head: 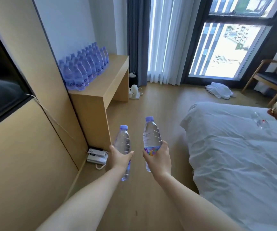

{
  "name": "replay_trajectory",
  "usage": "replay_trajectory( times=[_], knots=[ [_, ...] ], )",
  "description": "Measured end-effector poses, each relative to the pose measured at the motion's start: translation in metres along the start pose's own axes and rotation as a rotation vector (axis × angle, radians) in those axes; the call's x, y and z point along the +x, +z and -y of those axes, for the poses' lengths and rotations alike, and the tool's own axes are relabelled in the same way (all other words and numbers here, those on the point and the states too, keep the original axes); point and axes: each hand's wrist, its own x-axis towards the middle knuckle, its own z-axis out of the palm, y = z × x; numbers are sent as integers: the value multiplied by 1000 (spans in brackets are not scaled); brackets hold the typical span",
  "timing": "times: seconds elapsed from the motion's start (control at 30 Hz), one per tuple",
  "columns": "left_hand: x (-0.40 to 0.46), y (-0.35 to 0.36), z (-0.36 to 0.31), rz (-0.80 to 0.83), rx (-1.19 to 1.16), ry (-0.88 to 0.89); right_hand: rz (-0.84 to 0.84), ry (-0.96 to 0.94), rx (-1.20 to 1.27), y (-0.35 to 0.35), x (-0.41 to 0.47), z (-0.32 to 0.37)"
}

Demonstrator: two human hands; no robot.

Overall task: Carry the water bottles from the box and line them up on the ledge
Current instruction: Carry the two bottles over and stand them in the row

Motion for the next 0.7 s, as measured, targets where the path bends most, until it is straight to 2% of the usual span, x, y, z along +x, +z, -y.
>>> replay_trajectory(
  times=[0.37,0.53,0.7],
  knots=[
    [182,90,-145,-27,97,3,8,24,-45,38,246,14],
    [272,145,-213,-26,-7,-23,68,-5,-21,51,382,24],
    [349,168,-283,-54,-111,-54,147,-102,-62,62,502,66]
  ],
)
